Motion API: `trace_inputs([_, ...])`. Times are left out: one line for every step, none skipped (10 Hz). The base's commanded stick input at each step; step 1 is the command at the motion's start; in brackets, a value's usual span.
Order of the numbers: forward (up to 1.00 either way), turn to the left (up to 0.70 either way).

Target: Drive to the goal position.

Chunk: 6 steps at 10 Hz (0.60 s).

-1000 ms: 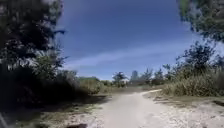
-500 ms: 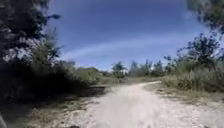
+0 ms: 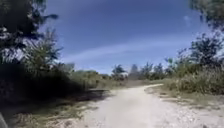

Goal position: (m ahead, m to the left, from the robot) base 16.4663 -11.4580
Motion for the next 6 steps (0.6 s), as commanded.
trace_inputs([0.50,0.00])
trace_inputs([0.50,0.00])
trace_inputs([0.50,0.00])
trace_inputs([0.50,0.00])
trace_inputs([0.50,0.00])
trace_inputs([0.50,0.00])
